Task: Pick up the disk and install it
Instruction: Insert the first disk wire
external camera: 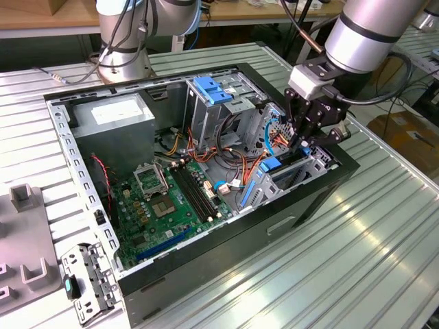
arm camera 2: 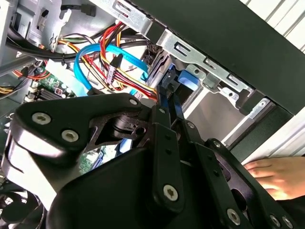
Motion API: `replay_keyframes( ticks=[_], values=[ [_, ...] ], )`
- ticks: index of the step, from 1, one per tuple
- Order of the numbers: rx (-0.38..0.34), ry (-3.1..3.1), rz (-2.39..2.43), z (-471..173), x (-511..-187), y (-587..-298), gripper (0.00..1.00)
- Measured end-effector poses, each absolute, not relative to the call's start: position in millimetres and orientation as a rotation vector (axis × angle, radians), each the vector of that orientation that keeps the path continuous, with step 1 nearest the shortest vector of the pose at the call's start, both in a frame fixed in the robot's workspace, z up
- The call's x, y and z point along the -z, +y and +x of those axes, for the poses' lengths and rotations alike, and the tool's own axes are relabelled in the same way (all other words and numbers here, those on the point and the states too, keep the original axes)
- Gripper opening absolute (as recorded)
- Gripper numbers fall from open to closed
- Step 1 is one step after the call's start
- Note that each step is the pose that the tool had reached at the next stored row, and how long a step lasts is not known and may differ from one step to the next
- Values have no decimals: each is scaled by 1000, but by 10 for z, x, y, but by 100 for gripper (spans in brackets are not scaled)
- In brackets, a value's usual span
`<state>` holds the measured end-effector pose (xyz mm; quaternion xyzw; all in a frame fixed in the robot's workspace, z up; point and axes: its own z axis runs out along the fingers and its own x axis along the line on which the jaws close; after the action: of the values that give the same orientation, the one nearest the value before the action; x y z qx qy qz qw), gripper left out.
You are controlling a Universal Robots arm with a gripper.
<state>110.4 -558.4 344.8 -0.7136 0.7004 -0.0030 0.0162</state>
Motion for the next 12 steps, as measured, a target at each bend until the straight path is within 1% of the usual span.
replay_keyframes(
  ticks=[12],
  values=[
    [9,2186,-2211,1100,-3411,-5585,17]
  ],
)
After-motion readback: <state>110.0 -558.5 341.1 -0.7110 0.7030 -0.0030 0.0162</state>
